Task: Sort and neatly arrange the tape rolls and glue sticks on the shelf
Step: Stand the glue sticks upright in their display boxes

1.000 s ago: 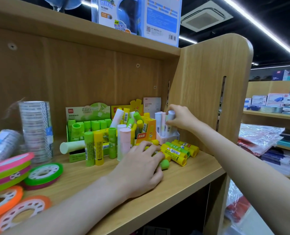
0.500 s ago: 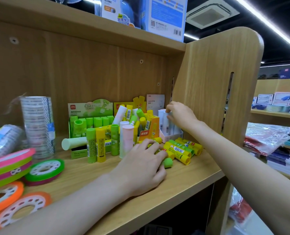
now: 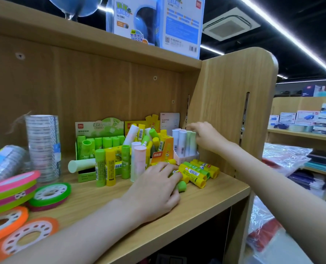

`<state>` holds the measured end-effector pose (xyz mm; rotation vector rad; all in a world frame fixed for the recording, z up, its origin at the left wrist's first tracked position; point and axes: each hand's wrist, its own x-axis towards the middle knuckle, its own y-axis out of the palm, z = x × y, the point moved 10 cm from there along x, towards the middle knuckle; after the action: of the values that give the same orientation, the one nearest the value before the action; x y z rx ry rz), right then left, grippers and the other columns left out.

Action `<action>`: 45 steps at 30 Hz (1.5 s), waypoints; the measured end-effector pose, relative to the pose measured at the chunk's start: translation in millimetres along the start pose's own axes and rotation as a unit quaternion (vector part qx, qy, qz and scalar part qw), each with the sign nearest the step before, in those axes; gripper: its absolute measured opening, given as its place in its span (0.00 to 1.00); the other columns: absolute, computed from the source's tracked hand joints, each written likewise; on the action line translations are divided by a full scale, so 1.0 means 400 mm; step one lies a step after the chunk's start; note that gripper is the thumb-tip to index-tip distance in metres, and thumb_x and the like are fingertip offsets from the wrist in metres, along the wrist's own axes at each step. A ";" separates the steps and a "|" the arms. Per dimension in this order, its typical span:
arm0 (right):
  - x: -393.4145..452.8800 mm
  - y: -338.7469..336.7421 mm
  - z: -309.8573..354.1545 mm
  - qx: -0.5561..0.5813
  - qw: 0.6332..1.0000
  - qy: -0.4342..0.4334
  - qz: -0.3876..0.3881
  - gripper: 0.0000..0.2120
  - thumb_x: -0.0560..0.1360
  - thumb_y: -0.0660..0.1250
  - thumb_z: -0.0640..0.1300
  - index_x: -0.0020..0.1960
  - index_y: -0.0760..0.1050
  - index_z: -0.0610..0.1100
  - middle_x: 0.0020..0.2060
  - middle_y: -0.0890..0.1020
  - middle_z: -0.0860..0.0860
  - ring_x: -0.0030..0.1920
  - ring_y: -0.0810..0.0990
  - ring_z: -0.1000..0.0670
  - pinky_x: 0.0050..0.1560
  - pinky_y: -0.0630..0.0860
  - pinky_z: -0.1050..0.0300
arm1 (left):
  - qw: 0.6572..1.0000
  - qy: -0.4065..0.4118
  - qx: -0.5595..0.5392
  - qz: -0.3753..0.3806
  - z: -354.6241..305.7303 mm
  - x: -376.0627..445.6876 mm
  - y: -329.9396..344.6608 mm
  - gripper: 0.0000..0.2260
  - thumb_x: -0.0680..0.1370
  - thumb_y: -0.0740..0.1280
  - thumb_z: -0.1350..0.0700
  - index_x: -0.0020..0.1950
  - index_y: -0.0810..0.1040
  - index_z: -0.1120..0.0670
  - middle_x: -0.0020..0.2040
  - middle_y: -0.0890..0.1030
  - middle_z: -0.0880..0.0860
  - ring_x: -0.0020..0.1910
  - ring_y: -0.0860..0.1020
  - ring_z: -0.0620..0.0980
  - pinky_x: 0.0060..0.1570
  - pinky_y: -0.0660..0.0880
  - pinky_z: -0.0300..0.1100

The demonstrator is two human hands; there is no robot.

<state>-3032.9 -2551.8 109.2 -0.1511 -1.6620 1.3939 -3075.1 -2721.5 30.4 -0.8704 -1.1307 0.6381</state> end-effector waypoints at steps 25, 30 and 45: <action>-0.223 0.001 0.384 0.243 0.959 -0.119 -0.082 0.18 0.74 0.68 0.44 0.62 0.72 0.42 0.55 0.74 0.46 0.56 0.70 0.46 0.57 0.67 0.56 | 0.994 -0.111 -0.002 0.017 0.126 -0.227 -0.094 0.34 0.67 0.40 0.39 0.62 0.74 0.48 0.57 0.74 0.47 0.56 0.73 0.48 0.56 0.71 0.45; -0.235 -0.036 0.347 0.375 0.915 -0.064 -0.136 0.11 0.72 0.69 0.41 0.51 0.69 0.46 0.39 0.77 0.54 0.39 0.76 0.49 0.45 0.76 0.45 | 0.993 -0.115 -0.027 0.008 0.124 -0.227 -0.099 0.34 0.66 0.39 0.38 0.61 0.73 0.47 0.57 0.74 0.45 0.58 0.72 0.46 0.56 0.70 0.42; -0.122 -0.063 -0.035 0.244 0.937 0.109 -0.224 0.08 0.71 0.68 0.35 0.45 0.70 0.42 0.44 0.79 0.43 0.44 0.76 0.46 0.41 0.68 0.59 | 0.991 -0.055 -0.118 0.016 0.067 -0.065 -0.011 0.32 0.68 0.47 0.33 0.64 0.73 0.48 0.62 0.72 0.45 0.63 0.67 0.43 0.64 0.66 0.41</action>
<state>-2984.5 -2580.6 101.7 0.3309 -1.0425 1.3299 -3108.7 -2737.7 25.8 -1.0672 -1.3126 0.5907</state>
